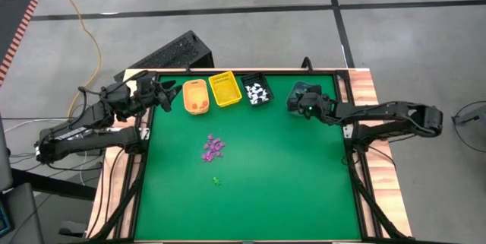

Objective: Sort Halloween decoration
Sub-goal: Put the green skeleton toy into the blue bin

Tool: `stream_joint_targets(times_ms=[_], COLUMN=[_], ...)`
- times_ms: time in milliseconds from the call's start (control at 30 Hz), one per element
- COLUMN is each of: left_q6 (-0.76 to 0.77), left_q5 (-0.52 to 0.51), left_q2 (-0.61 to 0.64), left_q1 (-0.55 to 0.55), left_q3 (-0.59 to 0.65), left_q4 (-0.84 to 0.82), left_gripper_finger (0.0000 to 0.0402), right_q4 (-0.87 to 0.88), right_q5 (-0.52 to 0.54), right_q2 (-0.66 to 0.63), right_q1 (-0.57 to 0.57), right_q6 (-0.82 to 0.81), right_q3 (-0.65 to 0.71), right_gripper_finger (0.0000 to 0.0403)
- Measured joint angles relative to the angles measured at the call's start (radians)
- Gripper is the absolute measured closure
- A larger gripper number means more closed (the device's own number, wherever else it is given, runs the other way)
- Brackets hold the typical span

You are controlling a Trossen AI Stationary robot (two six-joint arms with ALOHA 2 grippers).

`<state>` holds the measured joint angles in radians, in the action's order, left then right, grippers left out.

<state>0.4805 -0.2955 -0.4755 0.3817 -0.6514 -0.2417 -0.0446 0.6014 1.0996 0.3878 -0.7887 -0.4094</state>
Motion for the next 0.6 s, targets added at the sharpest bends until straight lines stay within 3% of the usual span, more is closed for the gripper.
stream_joint_targets(times_ms=[400,600], left_q6=[-0.001,-0.001], left_q5=[-0.005,-0.005], left_q2=[0.0,0.0], left_q1=[0.0,0.0], left_q3=[0.0,0.0], left_q4=[0.0,0.0], left_gripper_finger=[0.017,0.017], right_q4=[-0.007,-0.102], right_q5=[-0.087,-0.22], right_q2=[0.001,-0.002], right_q1=[0.071,0.066], right_q6=[0.038,0.099], right_q3=[0.001,-0.002], right_gripper_finger=[0.0245,0.0212])
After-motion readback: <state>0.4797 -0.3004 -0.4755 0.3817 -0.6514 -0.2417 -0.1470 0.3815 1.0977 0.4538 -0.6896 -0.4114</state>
